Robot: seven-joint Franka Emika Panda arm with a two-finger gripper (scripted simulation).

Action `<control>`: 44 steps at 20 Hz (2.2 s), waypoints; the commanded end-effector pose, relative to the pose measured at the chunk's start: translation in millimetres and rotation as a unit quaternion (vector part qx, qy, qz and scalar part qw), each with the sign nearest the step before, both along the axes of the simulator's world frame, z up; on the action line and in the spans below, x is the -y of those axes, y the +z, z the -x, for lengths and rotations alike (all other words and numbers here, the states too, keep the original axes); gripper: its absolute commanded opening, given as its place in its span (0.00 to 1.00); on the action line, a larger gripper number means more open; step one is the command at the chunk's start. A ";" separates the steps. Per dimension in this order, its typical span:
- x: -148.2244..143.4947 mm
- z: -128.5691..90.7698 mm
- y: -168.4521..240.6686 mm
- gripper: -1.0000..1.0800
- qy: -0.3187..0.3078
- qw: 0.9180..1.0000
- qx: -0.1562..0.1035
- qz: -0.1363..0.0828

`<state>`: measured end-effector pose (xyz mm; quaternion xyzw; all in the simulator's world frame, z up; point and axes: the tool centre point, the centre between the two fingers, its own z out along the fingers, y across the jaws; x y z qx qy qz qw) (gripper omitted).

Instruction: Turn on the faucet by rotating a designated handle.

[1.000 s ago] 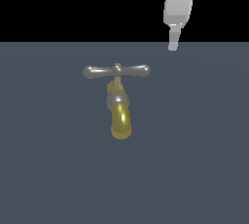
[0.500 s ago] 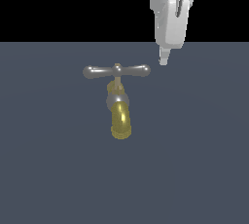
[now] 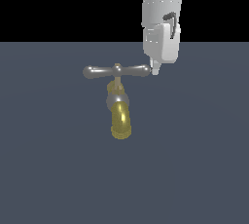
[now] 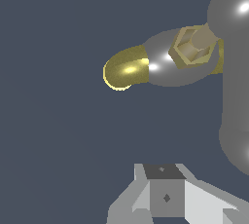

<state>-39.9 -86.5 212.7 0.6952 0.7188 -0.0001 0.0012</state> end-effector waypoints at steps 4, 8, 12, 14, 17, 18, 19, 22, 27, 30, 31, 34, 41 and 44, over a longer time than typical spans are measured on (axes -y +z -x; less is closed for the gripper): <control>-5.9 -8.3 -10.4 0.00 0.032 1.000 0.000 -0.001; -8.4 -11.2 -14.0 0.00 0.043 0.999 -0.001 -0.001; -9.0 -11.8 -14.7 0.00 0.045 0.999 -0.001 -0.001; -9.0 -11.8 -14.7 0.00 0.045 0.999 -0.001 -0.001; -8.9 -17.7 -14.7 0.00 0.045 0.999 -0.001 -0.001; -8.8 -20.7 -14.7 0.00 0.045 0.999 -0.001 -0.001; -8.8 -23.7 -14.7 0.00 0.045 0.999 -0.001 -0.001; -8.6 -32.7 -14.7 0.00 0.045 0.999 -0.001 -0.001; -8.6 -47.6 -14.7 0.00 0.045 0.999 -0.001 -0.001; -8.5 -56.5 -14.7 0.00 0.045 0.999 -0.001 -0.001; -8.4 -59.4 -14.7 0.00 0.045 0.999 -0.001 -0.001; -8.3 -68.1 -14.7 0.00 0.045 0.999 -0.001 -0.001; -7.9 -88.2 -14.7 0.00 0.045 0.999 -0.001 -0.001; -7.8 -93.8 -14.6 0.00 0.045 0.999 -0.001 -0.001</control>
